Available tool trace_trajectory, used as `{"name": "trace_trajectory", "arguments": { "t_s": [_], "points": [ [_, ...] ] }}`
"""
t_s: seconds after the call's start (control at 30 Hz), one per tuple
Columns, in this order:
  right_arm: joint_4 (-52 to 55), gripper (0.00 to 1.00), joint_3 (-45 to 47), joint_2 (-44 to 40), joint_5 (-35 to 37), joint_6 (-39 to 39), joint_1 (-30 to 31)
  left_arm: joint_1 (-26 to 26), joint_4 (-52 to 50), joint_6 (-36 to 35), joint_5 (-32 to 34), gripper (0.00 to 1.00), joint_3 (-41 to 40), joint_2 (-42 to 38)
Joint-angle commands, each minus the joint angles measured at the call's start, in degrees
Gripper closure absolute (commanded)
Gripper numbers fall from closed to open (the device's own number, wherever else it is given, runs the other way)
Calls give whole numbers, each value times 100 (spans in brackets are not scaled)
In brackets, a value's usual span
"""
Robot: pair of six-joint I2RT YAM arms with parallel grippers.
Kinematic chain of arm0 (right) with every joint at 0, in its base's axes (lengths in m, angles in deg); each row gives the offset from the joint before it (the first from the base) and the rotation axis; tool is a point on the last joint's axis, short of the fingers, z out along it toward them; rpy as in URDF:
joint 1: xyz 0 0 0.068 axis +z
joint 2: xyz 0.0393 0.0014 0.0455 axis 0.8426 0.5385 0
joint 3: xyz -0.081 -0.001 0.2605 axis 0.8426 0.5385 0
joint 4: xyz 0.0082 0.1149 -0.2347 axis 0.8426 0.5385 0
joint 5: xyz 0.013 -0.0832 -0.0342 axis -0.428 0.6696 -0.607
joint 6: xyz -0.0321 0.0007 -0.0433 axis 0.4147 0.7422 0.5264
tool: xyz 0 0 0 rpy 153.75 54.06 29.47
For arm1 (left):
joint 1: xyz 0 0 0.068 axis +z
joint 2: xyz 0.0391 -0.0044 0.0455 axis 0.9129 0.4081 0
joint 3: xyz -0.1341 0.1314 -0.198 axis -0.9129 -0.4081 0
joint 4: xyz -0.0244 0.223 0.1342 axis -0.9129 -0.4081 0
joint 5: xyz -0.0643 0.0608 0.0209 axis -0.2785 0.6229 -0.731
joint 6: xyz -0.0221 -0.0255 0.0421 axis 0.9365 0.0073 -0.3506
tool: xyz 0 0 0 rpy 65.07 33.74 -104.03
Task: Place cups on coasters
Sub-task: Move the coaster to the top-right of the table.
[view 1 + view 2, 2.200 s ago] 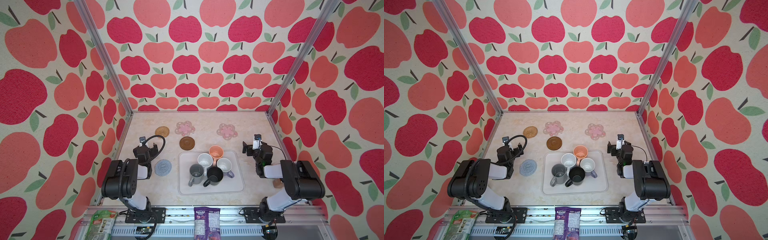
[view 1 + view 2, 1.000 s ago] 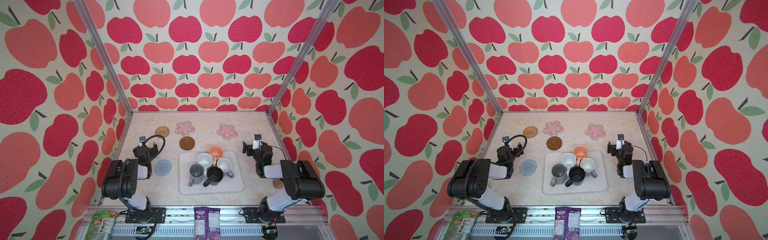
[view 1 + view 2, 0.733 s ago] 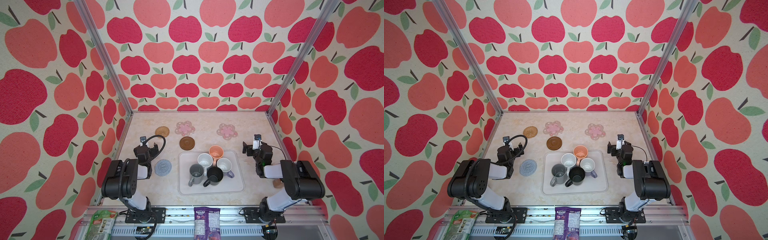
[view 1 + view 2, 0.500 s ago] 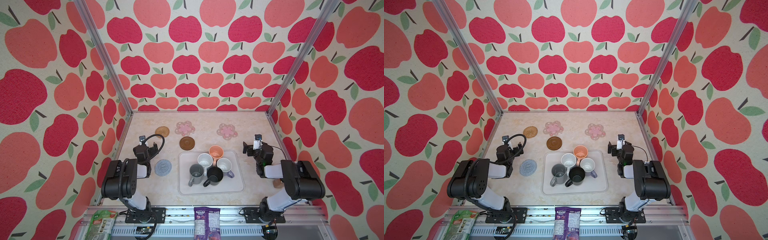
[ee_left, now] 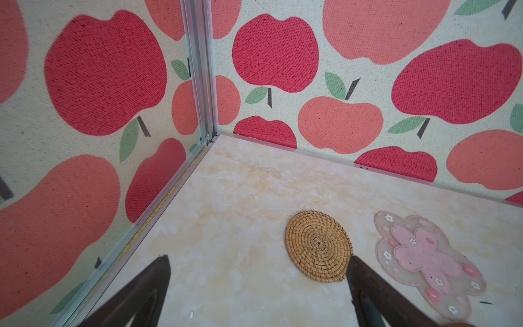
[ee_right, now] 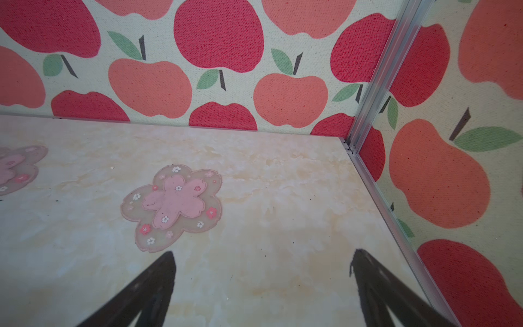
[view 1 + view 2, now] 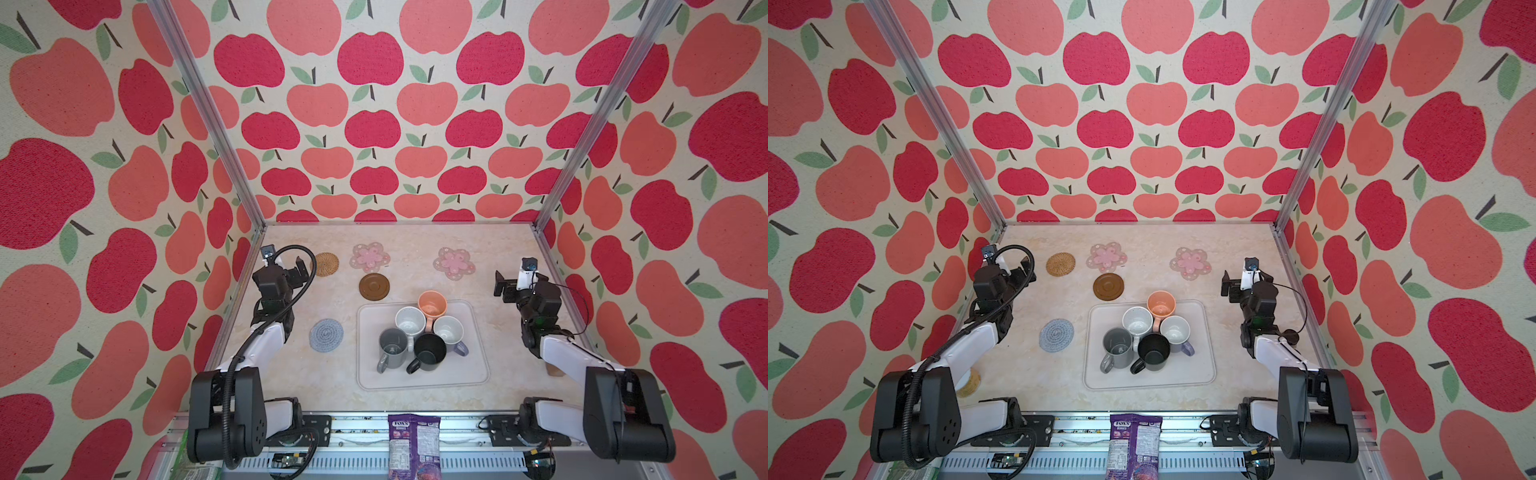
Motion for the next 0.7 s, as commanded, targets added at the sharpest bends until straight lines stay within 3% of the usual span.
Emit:
{"name": "trace_trajectory", "arguments": {
  "t_s": [0.0, 0.33, 0.67],
  "points": [
    [811, 1, -366, -241, 36, -231, 58, -85, -771, 399, -323, 1, 396, -193],
    [1893, 2, -1091, -328, -116, -168, 706, -522, -1518, 410, 339, 1, 1309, 19],
    [2472, 2, -1946, 144, -139, -77, 1182, -665, -1264, 600, -575, 1, 1543, 586]
  ]
}}
